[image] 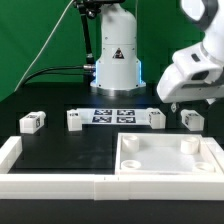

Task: Assemble one leg

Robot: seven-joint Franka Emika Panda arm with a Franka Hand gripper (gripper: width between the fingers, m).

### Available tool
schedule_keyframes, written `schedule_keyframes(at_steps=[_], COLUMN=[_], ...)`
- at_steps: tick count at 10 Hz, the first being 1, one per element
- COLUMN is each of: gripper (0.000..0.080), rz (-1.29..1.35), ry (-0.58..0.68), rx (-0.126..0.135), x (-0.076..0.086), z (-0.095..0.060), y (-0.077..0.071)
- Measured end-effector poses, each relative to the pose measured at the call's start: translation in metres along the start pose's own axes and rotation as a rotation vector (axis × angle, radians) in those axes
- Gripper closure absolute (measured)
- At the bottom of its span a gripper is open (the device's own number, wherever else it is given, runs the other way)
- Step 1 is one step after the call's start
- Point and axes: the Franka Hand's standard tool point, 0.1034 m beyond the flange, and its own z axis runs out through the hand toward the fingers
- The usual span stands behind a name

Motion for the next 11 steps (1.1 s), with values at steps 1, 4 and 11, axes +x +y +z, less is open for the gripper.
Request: schedule_keyframes(at_steps=[1,4,11], gripper=[0.015,0.015,0.0284], rz=[0.0,0.012,0.022], ry=[-0.064,-0.337,-0.321], rx=[0.001,-0.011,-0.008], x=[0.003,0.001,0.01], z=[0.003,0.021,0.033], y=[0.0,-0.006,-0.009])
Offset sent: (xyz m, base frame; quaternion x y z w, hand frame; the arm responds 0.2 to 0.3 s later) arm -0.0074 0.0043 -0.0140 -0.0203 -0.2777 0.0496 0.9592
